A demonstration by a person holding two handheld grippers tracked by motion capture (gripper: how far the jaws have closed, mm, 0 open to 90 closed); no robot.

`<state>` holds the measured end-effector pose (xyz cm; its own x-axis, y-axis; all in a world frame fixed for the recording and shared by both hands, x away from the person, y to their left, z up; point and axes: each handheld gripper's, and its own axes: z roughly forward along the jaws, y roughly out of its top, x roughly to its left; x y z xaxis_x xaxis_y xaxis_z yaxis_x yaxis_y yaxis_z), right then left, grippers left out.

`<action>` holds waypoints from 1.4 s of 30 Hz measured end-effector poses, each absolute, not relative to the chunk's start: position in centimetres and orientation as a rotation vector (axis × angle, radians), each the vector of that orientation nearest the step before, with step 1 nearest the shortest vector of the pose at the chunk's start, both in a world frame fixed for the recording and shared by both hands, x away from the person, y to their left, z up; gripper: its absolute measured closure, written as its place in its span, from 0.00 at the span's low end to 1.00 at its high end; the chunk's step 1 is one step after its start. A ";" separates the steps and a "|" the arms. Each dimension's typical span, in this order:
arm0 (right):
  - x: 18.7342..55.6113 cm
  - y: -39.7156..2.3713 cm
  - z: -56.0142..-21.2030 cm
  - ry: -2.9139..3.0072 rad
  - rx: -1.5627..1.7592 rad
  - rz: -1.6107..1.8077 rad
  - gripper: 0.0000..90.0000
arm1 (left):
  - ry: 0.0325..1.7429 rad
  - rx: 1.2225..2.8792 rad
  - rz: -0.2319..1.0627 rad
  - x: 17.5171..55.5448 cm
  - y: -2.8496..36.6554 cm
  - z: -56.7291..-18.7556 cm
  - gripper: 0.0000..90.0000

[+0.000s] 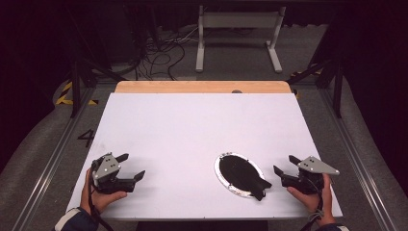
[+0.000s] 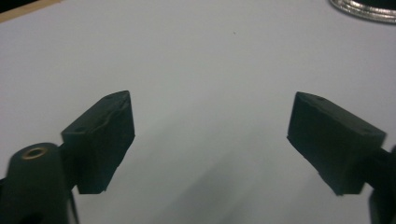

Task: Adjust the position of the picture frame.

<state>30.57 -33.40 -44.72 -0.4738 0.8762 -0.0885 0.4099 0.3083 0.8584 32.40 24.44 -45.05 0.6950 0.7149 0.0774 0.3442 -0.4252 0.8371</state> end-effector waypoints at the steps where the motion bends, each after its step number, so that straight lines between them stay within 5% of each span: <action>1: 30.6 -33.4 -44.8 2.026 1.139 1.086 0.37 | 0.806 2.059 0.553 32.4 24.2 -45.1 0.34; 12: 30.9 -32.7 -45.1 2.079 1.135 1.053 0.44 | 0.746 2.109 0.520 31.8 23.6 -44.9 0.77; 18: 30.8 -31.9 -45.4 2.160 1.111 1.029 0.69 | 0.683 2.152 0.451 31.6 22.6 -44.9 0.98; 30: 30.5 -30.4 -45.8 2.332 1.023 1.008 0.97 | 0.592 2.244 0.370 31.6 18.9 -45.5 1.00; 42: 29.8 -30.7 -45.6 2.356 1.026 0.998 1.00 | 0.409 2.338 0.286 32.1 12.7 -46.0 1.00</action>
